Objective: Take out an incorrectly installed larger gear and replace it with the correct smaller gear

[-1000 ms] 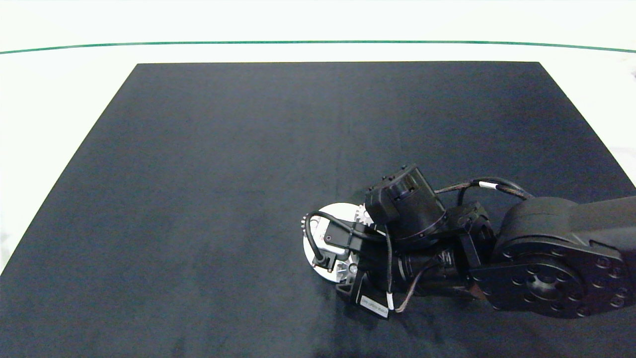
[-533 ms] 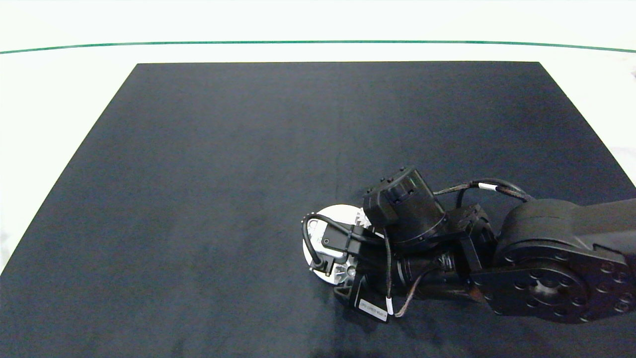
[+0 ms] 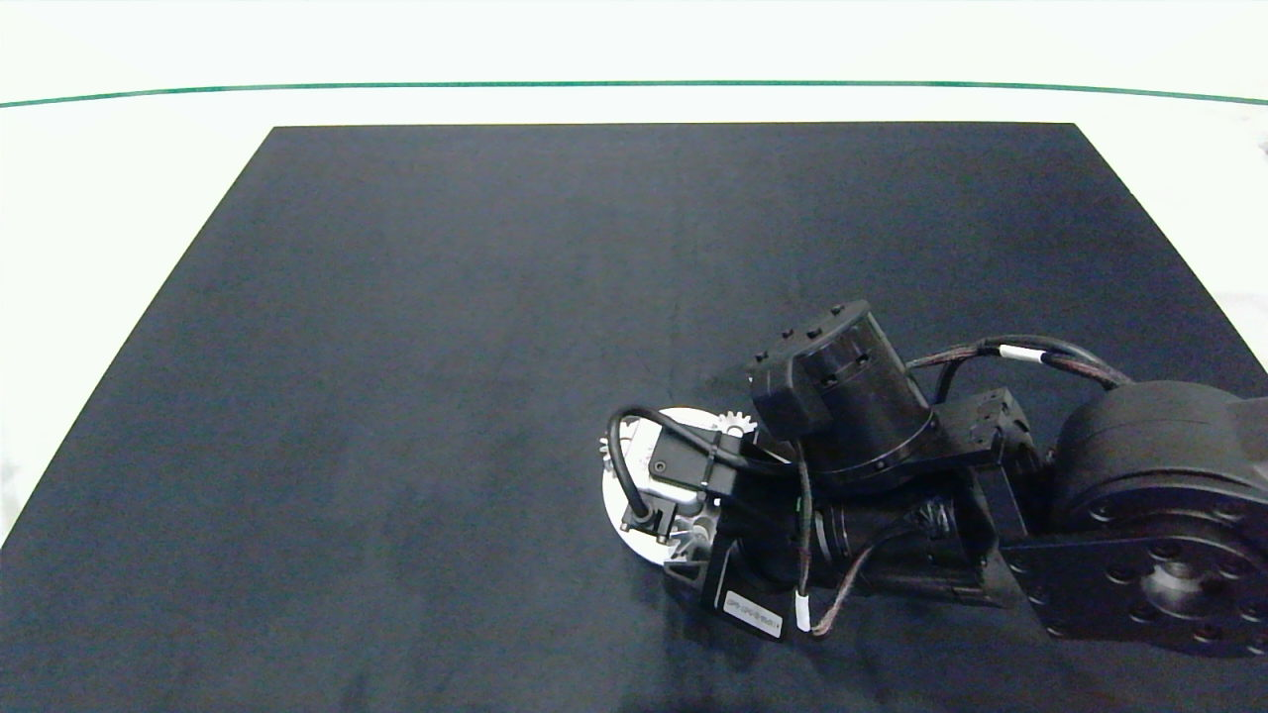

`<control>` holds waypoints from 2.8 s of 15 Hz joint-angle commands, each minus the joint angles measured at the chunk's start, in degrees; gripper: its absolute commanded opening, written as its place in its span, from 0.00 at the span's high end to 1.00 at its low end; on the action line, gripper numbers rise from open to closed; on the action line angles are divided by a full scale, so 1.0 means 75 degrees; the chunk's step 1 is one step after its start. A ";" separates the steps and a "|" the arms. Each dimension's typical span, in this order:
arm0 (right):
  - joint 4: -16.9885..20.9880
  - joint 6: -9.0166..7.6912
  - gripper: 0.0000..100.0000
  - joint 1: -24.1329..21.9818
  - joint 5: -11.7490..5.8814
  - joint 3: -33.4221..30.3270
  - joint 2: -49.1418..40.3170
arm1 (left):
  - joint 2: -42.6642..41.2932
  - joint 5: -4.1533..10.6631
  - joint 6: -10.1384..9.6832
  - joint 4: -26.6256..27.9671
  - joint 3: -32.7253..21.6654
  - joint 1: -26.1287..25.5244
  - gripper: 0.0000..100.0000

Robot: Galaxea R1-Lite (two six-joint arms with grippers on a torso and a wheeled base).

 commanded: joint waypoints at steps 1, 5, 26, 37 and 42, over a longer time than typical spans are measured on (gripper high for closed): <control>0.0173 -0.0025 0.66 0.0059 -0.0069 -0.0005 -0.0397 | -0.0007 0.0036 -0.0009 0.0029 -0.0001 0.0004 0.00; 0.0618 0.0033 0.66 -0.0222 -0.0292 0.0030 -0.1229 | -0.0007 0.0047 -0.0009 0.0029 -0.0001 0.0015 0.00; 0.0185 0.0631 0.66 -0.5097 0.0962 0.0839 -0.1252 | -0.0101 0.0059 0.0014 0.0029 0.0303 0.0050 0.00; -0.0003 0.0642 0.00 -0.5390 0.1033 0.1214 -0.1264 | -0.0183 0.0059 0.0014 0.0029 0.0339 0.0050 0.00; 0.0173 0.0502 0.00 -0.4851 0.1349 0.1413 -0.2202 | -0.0218 0.0059 0.0014 0.0029 0.0362 0.0050 0.00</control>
